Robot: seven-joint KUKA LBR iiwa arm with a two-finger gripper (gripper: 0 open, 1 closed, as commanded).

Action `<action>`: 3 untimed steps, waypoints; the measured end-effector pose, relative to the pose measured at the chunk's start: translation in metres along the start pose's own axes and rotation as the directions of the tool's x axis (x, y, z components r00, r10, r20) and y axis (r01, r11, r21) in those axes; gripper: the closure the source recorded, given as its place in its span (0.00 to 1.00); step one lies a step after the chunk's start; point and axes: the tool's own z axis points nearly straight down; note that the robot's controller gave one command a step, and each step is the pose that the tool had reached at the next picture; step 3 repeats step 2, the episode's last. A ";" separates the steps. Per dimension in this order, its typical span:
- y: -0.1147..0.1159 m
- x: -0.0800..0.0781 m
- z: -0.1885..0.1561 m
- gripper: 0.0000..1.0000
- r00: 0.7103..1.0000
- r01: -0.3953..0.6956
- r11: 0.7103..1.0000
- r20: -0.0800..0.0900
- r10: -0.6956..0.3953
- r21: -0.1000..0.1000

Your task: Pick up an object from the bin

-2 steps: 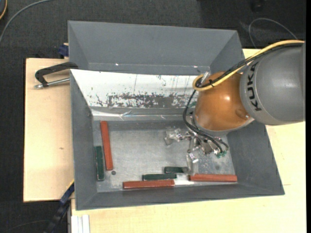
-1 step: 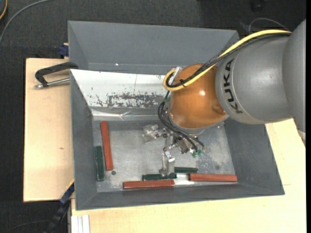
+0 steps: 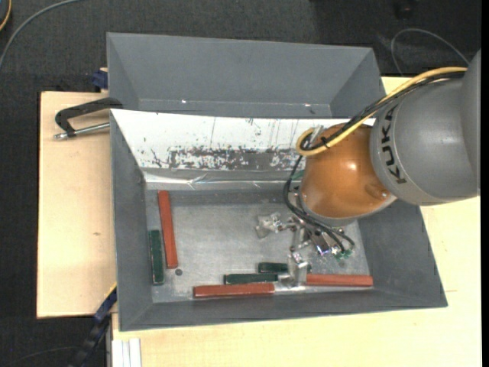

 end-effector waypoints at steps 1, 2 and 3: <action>0.004 -0.003 -0.002 1.00 1.000 0.004 1.000 0.005 -0.004 -0.002; -0.002 0.014 -0.142 1.00 0.996 0.083 0.997 0.017 -0.083 0.005; -0.002 0.014 -0.142 1.00 0.996 0.083 0.997 0.017 -0.083 0.005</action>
Offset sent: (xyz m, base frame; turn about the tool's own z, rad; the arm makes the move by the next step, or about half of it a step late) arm 0.0000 0.0000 0.0000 0.0000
